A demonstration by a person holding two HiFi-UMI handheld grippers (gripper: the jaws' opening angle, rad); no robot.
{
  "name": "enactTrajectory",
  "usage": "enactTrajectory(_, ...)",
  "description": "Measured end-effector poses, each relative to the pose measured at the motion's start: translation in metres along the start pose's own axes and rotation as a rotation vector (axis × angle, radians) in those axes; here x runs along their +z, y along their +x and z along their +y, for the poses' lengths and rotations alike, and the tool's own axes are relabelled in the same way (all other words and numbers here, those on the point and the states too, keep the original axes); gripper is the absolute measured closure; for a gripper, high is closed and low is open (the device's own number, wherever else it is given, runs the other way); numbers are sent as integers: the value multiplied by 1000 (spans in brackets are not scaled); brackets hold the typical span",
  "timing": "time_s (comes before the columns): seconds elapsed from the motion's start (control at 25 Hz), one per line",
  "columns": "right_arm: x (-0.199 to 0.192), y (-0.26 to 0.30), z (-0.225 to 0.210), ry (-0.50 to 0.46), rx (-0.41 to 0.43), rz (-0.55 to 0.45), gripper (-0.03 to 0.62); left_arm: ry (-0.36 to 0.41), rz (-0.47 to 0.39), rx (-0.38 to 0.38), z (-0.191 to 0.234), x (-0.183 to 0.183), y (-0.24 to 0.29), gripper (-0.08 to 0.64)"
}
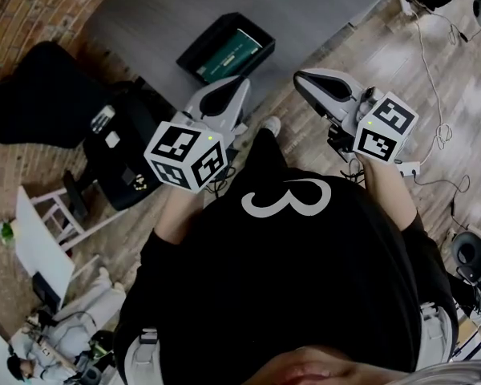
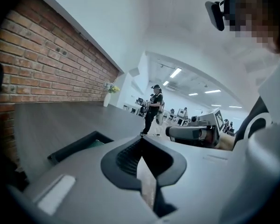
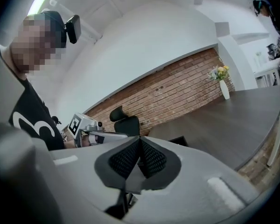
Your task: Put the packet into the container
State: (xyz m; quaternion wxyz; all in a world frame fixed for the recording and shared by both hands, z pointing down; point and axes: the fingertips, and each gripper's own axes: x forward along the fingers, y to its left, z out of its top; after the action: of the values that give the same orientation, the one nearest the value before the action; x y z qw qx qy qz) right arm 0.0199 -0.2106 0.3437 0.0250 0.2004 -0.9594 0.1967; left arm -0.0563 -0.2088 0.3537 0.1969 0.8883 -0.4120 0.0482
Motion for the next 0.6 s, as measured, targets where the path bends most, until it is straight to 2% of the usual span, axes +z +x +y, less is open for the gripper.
enactTrajectory(0.16,-2,-2,13,-14,5,-9,591,-45,-51,-26,-12,-4,-13,546)
enactTrajectory(0.4,-15,-3,24,-6,21,9,591,6,-56,-20,-24,-10,-21,545)
enactTrajectory(0.6,-17,-5,31,14,50,14,591,40,-63,19,-30,-10,-25,545)
